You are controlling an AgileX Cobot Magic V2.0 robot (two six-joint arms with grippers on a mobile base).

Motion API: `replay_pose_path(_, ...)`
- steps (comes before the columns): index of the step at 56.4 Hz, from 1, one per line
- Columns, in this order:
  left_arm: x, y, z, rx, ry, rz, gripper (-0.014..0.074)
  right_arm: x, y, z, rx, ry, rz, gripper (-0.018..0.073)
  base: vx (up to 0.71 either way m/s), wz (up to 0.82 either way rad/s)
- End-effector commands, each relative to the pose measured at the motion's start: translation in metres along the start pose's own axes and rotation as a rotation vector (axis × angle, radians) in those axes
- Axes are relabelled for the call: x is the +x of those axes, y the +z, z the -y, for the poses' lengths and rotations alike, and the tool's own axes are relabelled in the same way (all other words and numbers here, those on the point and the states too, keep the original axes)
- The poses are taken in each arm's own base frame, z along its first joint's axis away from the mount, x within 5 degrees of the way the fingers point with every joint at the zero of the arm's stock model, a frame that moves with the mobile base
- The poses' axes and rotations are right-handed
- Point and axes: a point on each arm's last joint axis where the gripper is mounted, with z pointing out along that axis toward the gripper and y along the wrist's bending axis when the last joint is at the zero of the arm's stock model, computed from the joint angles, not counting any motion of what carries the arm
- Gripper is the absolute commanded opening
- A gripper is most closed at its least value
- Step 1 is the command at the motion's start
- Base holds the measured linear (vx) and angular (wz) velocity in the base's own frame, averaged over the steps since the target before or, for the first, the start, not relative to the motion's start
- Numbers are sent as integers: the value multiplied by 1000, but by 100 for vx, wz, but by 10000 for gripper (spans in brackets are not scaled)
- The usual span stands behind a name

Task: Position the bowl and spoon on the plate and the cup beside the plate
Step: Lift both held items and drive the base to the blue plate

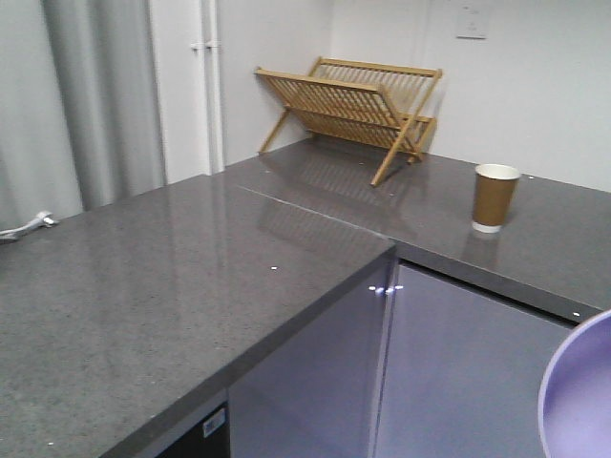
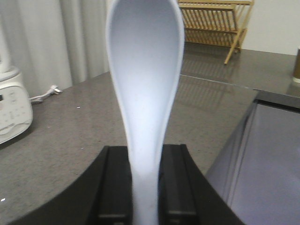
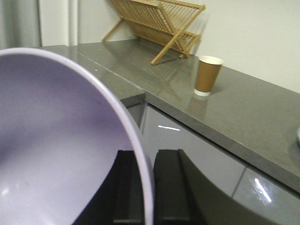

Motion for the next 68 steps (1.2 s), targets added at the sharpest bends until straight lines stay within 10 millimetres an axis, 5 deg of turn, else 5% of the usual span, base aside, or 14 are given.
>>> replay_pose_path(1, -15, -2, 1, 5, -11, 107, -6, -17, -3, 3, 30, -2, 115, -9, -10, -59)
replay_pose_path(41, -15, -2, 1, 5, -11, 107, -6, -17, -3, 3, 32, 1, 115, -9, 7, -68)
replay_pose_path(68, -15, -2, 1, 5, -11, 107, -6, -17, -3, 3, 32, 1, 115, -9, 30, -25)
